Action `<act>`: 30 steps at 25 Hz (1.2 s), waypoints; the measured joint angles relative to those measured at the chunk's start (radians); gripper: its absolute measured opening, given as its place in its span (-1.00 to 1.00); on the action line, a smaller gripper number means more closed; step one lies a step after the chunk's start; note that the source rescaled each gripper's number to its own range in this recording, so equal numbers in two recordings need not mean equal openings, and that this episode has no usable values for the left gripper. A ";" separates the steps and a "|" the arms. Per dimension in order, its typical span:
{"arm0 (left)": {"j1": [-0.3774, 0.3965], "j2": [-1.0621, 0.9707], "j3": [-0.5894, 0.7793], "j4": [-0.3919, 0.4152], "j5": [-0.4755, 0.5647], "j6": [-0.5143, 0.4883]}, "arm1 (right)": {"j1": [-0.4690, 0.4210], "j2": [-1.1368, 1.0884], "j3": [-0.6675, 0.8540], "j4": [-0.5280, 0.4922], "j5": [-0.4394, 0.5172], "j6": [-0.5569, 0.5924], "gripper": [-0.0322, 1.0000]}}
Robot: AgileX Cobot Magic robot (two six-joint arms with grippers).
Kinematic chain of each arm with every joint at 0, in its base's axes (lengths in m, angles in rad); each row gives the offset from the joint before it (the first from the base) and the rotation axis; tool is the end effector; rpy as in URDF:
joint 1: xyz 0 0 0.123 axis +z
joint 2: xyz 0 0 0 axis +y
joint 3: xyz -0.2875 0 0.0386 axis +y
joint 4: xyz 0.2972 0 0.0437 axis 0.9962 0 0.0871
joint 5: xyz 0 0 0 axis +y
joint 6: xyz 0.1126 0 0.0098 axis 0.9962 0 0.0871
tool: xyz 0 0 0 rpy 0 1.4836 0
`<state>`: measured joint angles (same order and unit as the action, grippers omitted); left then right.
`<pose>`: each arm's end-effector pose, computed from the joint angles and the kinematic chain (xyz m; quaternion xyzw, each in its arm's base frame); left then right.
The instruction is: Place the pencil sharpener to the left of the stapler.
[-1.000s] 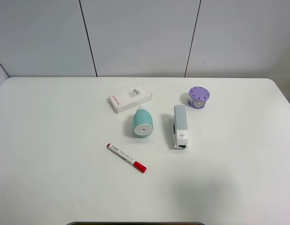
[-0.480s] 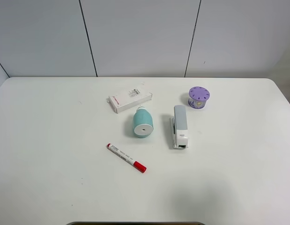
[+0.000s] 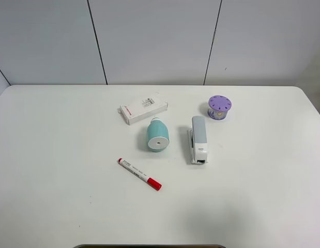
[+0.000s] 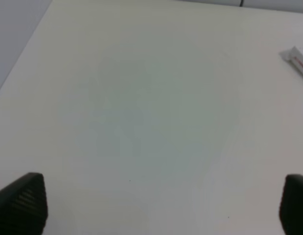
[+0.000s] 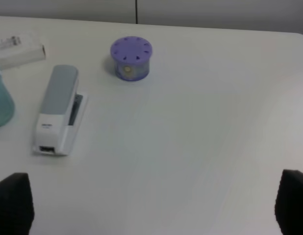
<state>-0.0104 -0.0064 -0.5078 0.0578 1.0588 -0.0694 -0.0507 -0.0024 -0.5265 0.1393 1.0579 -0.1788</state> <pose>0.0509 0.0052 0.2942 -0.0263 0.8482 0.0078 0.5289 0.0492 0.0112 0.3010 -0.0575 0.8409 0.0079 0.5381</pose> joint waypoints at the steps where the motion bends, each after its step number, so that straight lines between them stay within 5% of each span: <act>1: 0.000 0.000 0.000 0.000 0.000 0.000 | 0.000 0.000 0.004 -0.028 0.010 0.000 1.00; 30: 0.000 0.000 0.000 0.000 0.000 0.000 | 0.000 0.000 0.022 -0.126 0.010 0.091 1.00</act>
<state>-0.0104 -0.0064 -0.5078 0.0578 1.0588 -0.0694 -0.0507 -0.0024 -0.5049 0.0131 1.0683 -0.0882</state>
